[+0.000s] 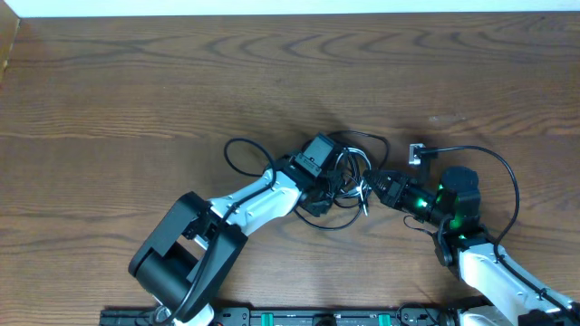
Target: Untangle cables
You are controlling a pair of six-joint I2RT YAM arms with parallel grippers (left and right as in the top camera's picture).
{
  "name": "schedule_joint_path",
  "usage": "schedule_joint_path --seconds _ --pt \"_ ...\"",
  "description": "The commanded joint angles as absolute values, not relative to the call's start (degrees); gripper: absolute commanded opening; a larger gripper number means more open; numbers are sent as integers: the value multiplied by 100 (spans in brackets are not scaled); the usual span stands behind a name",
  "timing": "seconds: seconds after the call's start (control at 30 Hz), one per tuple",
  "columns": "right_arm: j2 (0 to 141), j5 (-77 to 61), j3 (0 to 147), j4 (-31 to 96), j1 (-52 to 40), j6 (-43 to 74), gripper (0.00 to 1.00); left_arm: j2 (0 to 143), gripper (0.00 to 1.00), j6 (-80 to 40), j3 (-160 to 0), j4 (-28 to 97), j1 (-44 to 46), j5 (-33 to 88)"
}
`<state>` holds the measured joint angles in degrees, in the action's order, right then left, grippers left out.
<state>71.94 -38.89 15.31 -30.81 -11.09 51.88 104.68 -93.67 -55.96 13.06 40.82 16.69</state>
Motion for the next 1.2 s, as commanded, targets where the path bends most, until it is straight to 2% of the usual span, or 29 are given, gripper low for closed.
schedule_joint_path --seconds 0.0,0.2,0.5,0.8,0.9,1.07,1.13,1.17 --pt "7148 -3959 1575 -3085 -1081 5140 1 10886 9 -9354 -5533 1396 4160 1730" --pt "7148 -3959 1575 -3083 -1081 5140 1 10805 8 -8678 -5535 1437 4045 1752" --pt "7148 -3959 1575 -3048 -1081 5135 2 10018 7 -7216 -5535 1581 3413 1750" --pt "7148 -3964 1575 -2493 -1081 5135 11 9089 8 -5907 -5535 1686 2871 1752" --pt "7148 -3962 1575 -2327 -1081 5133 17 8790 7 -5400 -5535 1754 2749 1752" --pt "7148 -3962 1575 -2307 -1081 5135 19 8357 7 -5022 -5535 1925 2563 1756" --pt "7148 -3962 1575 -2305 -1081 5135 28 8215 7 -4866 -5535 1911 2493 1839" --pt "7148 -3962 1575 -2305 -1081 5135 36 8149 8 -4827 -5535 1911 2453 1861"
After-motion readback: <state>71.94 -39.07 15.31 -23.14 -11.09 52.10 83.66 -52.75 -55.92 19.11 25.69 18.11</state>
